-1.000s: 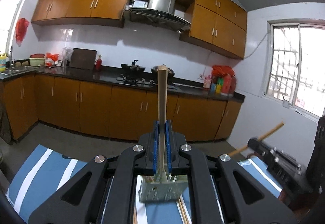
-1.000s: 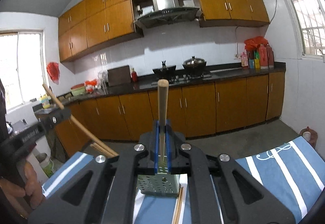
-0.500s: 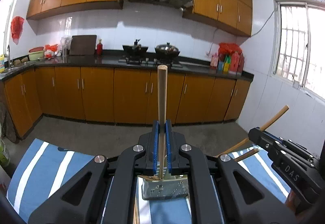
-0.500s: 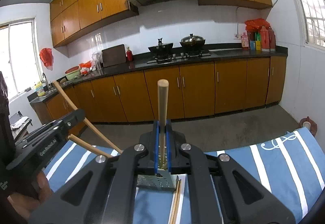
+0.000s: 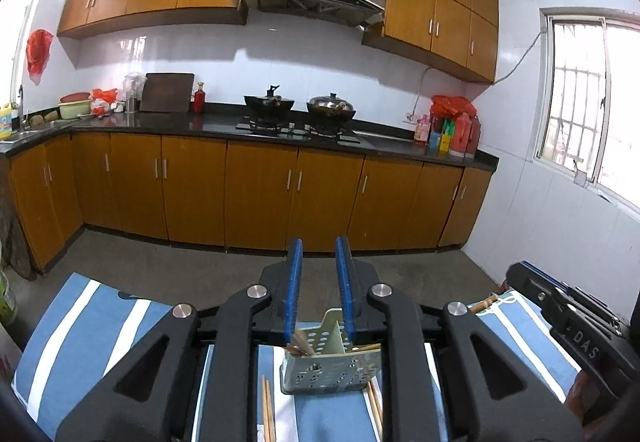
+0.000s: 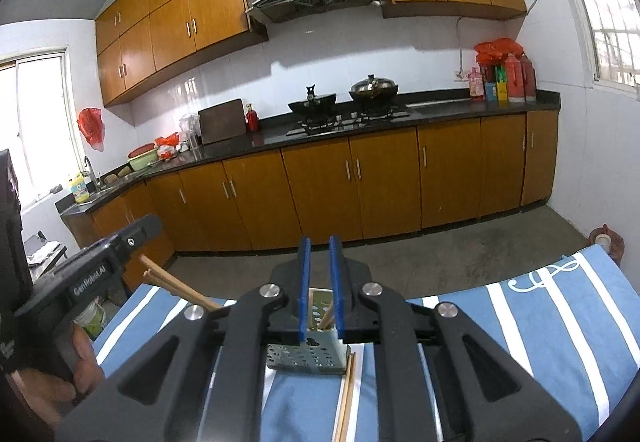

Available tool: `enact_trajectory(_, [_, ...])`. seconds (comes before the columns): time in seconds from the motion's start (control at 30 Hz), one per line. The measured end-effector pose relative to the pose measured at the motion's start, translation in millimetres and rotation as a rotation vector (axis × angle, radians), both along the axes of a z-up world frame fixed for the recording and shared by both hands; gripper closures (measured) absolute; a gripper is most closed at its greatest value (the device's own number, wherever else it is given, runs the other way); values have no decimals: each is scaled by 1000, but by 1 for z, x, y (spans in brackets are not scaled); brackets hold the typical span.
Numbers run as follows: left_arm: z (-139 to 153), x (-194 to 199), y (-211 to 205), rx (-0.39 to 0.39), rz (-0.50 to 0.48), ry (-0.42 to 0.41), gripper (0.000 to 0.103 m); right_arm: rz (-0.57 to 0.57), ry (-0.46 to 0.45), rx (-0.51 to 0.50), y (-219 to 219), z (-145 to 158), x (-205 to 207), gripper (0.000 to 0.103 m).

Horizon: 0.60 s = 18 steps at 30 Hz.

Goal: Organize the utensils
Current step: 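Lower the chopsticks into the green holder and open both tools, then return to the table and grasp another chopstick with each tool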

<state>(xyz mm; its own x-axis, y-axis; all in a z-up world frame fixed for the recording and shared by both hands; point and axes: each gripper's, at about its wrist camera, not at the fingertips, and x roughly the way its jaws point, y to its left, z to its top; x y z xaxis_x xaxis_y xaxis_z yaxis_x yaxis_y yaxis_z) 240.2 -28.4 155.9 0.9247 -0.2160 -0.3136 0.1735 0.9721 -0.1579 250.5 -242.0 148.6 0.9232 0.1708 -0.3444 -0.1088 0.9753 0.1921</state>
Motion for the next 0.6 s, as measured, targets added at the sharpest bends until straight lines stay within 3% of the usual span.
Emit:
enact_trajectory(0.27, [-10, -41, 30, -7, 9, -4, 85, -40, 4, -15, -18, -25, -46, 86])
enact_trajectory(0.4, [-46, -53, 46, 24, 25, 87, 84, -46, 130, -25, -24, -75, -52, 86])
enact_trajectory(0.6, [-132, -55, 62, 80, 50, 306, 84, -23, 399, 10, -16, -168, -36, 86])
